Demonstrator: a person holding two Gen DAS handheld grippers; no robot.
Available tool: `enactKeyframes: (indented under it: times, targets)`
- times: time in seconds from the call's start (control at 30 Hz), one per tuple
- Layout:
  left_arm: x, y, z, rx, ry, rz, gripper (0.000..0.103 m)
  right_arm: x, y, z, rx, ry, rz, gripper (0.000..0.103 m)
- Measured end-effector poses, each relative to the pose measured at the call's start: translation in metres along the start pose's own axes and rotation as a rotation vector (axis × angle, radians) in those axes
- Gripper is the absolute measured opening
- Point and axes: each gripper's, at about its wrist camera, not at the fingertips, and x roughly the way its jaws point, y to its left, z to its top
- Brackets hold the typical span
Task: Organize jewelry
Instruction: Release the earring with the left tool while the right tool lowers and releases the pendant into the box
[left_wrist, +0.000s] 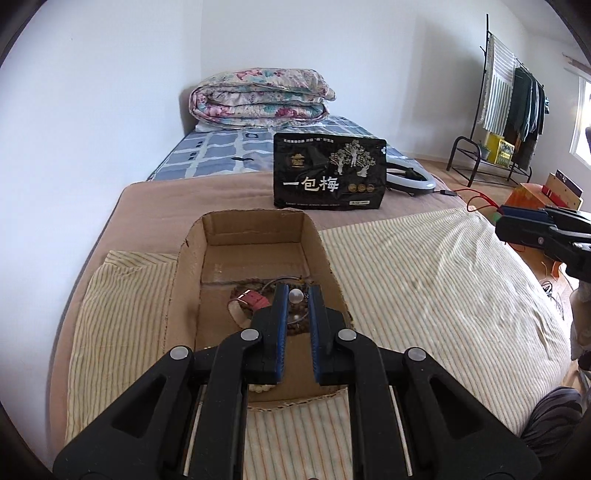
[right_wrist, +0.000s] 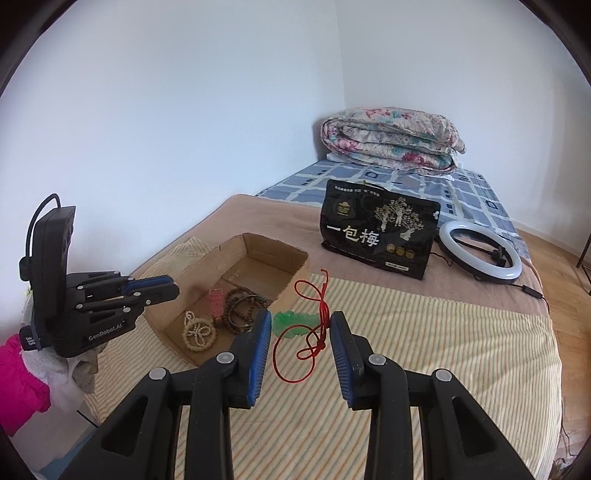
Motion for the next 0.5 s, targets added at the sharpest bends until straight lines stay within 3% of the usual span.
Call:
enactKeyframes:
  times: [0.5]
  targets:
    - [0.030,0.048,0.016,-0.021,0.022,0.030,0.009,0.057,0.049,0.001,-0.012,0.048,0.060,0.033]
